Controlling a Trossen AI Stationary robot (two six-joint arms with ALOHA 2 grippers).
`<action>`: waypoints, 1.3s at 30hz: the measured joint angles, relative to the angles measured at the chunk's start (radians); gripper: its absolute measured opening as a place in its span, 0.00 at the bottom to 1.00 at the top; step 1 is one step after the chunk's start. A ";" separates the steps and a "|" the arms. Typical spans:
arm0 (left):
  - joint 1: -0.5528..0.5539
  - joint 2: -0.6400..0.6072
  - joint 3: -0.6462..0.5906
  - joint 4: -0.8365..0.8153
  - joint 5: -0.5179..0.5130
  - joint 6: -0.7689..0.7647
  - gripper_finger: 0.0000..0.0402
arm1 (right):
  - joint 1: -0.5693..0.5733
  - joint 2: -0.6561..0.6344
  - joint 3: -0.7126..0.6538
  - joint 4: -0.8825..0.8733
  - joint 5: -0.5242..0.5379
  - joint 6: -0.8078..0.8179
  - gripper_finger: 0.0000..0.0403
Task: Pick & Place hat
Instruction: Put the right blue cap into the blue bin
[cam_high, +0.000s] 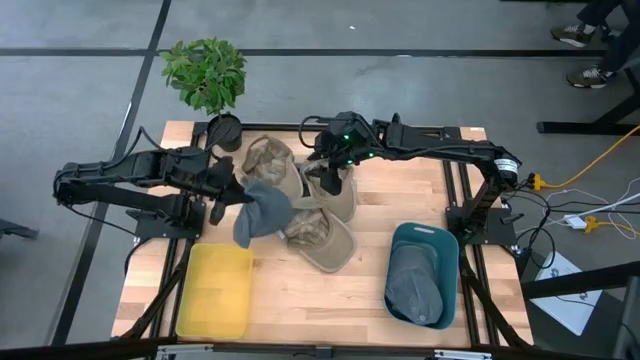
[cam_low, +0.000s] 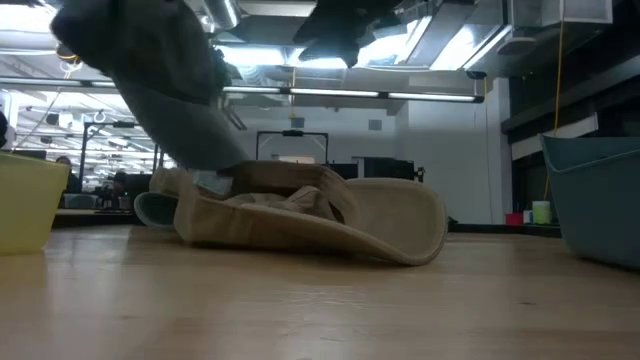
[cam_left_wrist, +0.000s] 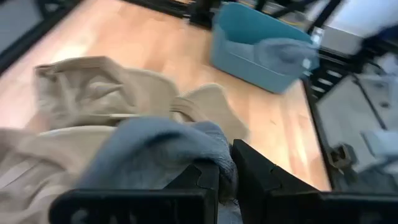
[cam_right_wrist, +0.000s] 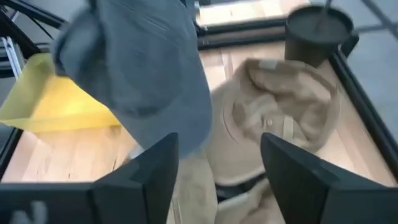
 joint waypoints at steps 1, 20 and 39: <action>0.000 0.000 0.000 0.000 -0.016 -0.012 0.06 | 0.008 0.000 0.000 0.016 0.000 -0.006 0.58; 0.000 0.000 0.000 0.249 -0.105 0.047 0.06 | 0.155 0.091 -0.001 0.383 0.117 -0.261 0.60; 0.000 0.027 0.001 0.335 -0.034 0.173 0.06 | 0.151 0.144 -0.001 0.577 0.009 -0.294 0.60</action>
